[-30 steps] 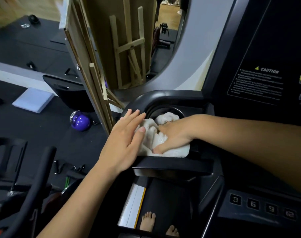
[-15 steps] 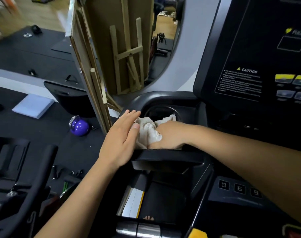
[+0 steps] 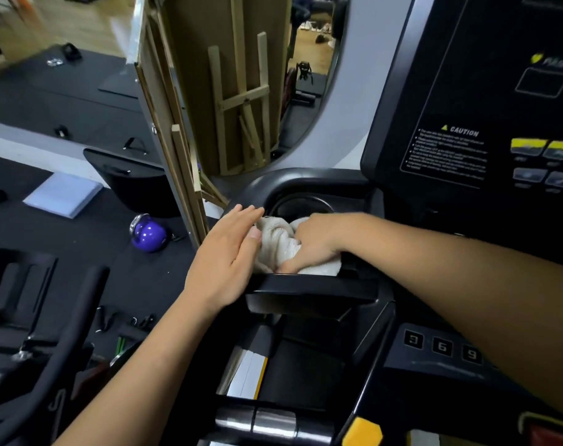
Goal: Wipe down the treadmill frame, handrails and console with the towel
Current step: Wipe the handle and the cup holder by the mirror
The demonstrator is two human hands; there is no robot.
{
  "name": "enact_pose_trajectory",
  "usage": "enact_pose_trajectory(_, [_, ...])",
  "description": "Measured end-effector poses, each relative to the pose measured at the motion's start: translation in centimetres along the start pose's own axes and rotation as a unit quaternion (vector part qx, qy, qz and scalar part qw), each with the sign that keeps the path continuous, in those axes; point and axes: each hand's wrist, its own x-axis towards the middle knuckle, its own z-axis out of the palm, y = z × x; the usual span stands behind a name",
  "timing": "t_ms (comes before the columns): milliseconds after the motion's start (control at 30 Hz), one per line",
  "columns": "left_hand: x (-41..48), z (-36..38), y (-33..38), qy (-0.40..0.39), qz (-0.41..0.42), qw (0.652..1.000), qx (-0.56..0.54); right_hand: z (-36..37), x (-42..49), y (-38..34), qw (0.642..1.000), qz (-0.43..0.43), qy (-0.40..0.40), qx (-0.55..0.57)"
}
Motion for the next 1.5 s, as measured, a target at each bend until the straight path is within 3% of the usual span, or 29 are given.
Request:
enact_pose_trajectory(133, [0.0, 0.0, 0.3, 0.007, 0.014, 1.0, 0.014, 3.6, -0.2, 0.4, 0.989, -0.038, 0.127, 0.064])
enact_pose_trajectory(267, [0.4, -0.3, 0.6, 0.029, 0.024, 0.998, -0.047, 2.2, -1.2, 0.4, 0.963, -0.111, 0.207, 0.132])
enact_pose_trajectory(367, [0.5, -0.4, 0.8, 0.036, 0.039, 0.997, -0.062, 1.7, -0.5, -0.8, 0.956, -0.118, 0.248, 0.101])
enact_pose_trajectory(467, [0.1, -0.4, 0.6, 0.034, 0.038, 0.996, -0.076, 2.1, -1.0, -0.7, 0.966, -0.095, 0.239, 0.006])
enact_pose_trajectory(633, [-0.1, -0.4, 0.1, 0.015, 0.004, 0.998, -0.056, 0.4, -5.1, 3.4, 0.973, -0.006, 0.153, -0.172])
enact_pose_trajectory(700, [0.0, -0.4, 0.4, 0.016, -0.006, 0.998, -0.055, 0.0, -4.1, 2.8, 0.964, -0.024, 0.159, -0.21])
enact_pose_trajectory(800, [0.5, -0.3, 0.5, -0.024, -0.014, 0.999, -0.026, 1.1, -1.6, 0.4, 0.983, -0.096, 0.138, -0.072])
enact_pose_trajectory(867, [0.7, -0.2, 0.6, -0.11, 0.016, 0.989, 0.097, 2.2, -1.2, -0.2, 0.985, -0.113, 0.129, 0.023])
enact_pose_trajectory(933, [0.2, 0.0, 0.6, -0.166, 0.019, 0.967, 0.192, 2.3, -2.3, 0.3, 0.982, -0.113, 0.144, 0.048])
enact_pose_trajectory(1067, [-2.6, -0.1, 0.3, -0.145, 0.022, 0.966, 0.214, 1.6, -6.9, 2.7, 0.972, -0.121, 0.164, 0.114])
enact_pose_trajectory(1167, [-2.7, -0.4, 0.2, -0.105, 0.0, 0.988, 0.115, 2.2, -10.0, 2.0, 0.96, -0.142, 0.134, 0.2])
enact_pose_trajectory(1233, [-2.1, -0.6, -0.1, -0.071, -0.055, 0.993, -0.073, 3.3, -10.2, -0.1, 0.955, -0.191, 0.16, 0.163])
enact_pose_trajectory(1300, [-1.9, -1.0, 0.0, -0.034, -0.121, 0.948, -0.294, 4.2, -8.3, -3.0, 0.95, -0.229, 0.203, 0.061])
enact_pose_trajectory(1333, [-2.1, -1.3, 0.1, -0.017, -0.12, 0.93, -0.348, 4.5, -7.2, -4.7, 0.95, -0.219, 0.222, -0.005])
enact_pose_trajectory(1400, [-2.5, -1.7, 0.8, -0.005, -0.104, 0.924, -0.368, 5.1, -5.6, -7.8, 0.945, -0.164, 0.262, -0.108])
enact_pose_trajectory(1500, [-2.6, -2.2, 0.5, 0.009, -0.108, 0.91, -0.4, 7.2, -7.2, -8.2, 0.93, -0.147, 0.312, -0.127])
